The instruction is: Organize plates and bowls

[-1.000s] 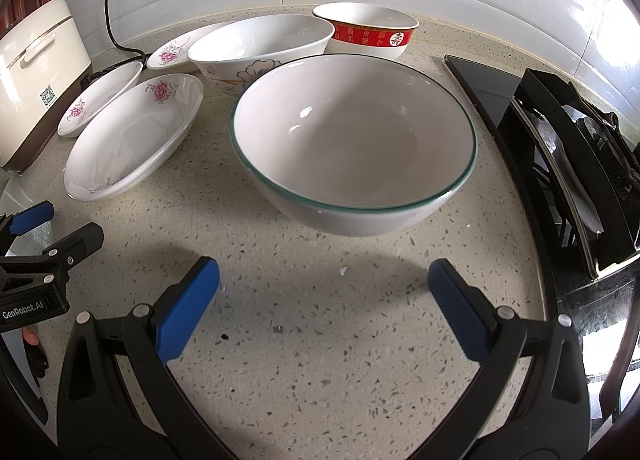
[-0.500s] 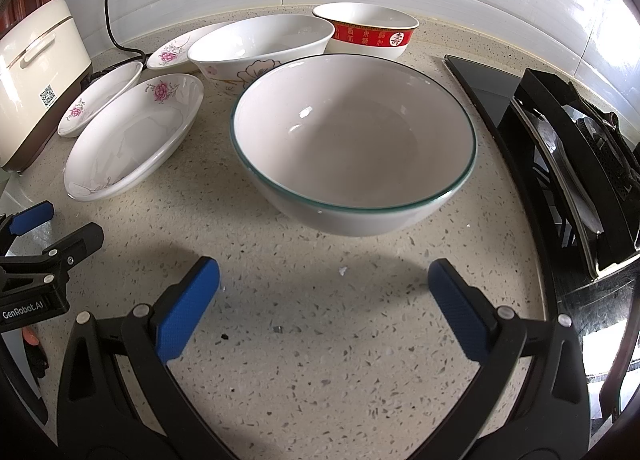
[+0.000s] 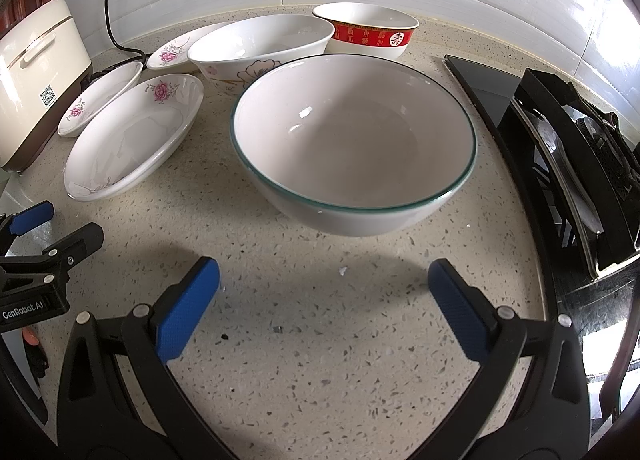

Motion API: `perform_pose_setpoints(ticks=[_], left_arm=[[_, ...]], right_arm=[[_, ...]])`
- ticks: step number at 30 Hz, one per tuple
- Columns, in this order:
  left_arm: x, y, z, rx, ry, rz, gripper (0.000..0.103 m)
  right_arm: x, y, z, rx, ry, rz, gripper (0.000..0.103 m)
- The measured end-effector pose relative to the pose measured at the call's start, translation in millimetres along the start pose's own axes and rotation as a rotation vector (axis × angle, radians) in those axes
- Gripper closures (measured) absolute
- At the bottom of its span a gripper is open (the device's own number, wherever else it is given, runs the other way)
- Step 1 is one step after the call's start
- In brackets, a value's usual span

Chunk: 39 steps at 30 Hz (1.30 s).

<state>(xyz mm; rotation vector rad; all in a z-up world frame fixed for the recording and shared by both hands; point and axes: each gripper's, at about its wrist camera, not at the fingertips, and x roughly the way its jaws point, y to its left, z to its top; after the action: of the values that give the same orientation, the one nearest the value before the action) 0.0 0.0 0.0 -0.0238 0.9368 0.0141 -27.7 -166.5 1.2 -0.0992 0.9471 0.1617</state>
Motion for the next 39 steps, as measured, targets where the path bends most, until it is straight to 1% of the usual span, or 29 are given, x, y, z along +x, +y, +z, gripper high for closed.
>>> perform_pose_setpoints(ticks=[14,20,23,24,25,26,28,31,32,33,34,35,36,37,38,39], left_arm=[[0.0,0.0,0.0,0.000,0.000,0.000,0.000],[-0.2,0.7,-0.2,0.003,0.001,-0.005,0.000],[-0.1,4.5,1.9,0.037,0.017,-0.035,0.000],[-1.2,9.0,2.8,0.046,0.015,-0.063,0.000],[2.0,11.8,4.6,0.029,0.005,-0.084,0.000],[-0.9,21.7,6.0,-0.019,-0.013,-0.138,0.000],[-2.1,41.6,10.9,-0.114,-0.044,-0.232,0.000],[1.8,55.0,16.9,-0.177,-0.067,-0.255,0.000],[4.9,63.8,21.4,-0.213,-0.079,-0.282,0.000],[5.4,66.1,22.0,-0.227,-0.085,-0.287,0.000],[7.3,70.6,23.5,-0.257,-0.097,-0.294,0.000],[8.7,76.3,25.4,-0.286,-0.107,-0.301,0.000],[10.9,78.0,27.9,-0.306,-0.117,-0.306,0.000],[12.8,80.3,30.5,-0.320,-0.123,-0.307,0.000],[13.5,80.7,32.0,-0.331,-0.129,-0.294,0.002],[13.8,80.4,32.8,-0.336,-0.132,-0.281,0.004]], right_arm=[[-0.2,-0.2,0.7,0.002,0.000,-0.001,0.000],[-3.3,5.1,3.0,0.041,0.013,-0.030,0.000],[-0.1,9.9,3.5,0.047,0.028,-0.030,0.000],[-2.0,11.6,2.1,0.046,0.027,-0.029,0.000],[-3.2,14.6,0.9,0.046,0.025,-0.028,0.000],[-4.3,14.2,-1.8,0.043,0.024,-0.024,0.000],[-6.9,23.9,-4.2,0.018,0.018,0.009,0.000],[-10.8,38.0,-4.7,0.006,-0.004,0.084,0.000],[-12.4,41.1,-3.2,0.018,-0.020,0.112,0.000],[-13.6,42.8,-1.7,0.034,-0.034,0.138,0.000],[-14.5,43.8,0.3,0.058,-0.049,0.181,0.001],[-13.4,45.9,3.4,0.084,-0.061,0.246,0.003],[-11.8,48.4,6.0,0.103,-0.067,0.291,0.009],[-8.0,51.4,9.0,0.124,-0.067,0.326,0.019],[-3.4,56.2,12.2,0.134,-0.063,0.345,0.025],[1.7,61.4,16.2,0.144,-0.062,0.348,0.035]])
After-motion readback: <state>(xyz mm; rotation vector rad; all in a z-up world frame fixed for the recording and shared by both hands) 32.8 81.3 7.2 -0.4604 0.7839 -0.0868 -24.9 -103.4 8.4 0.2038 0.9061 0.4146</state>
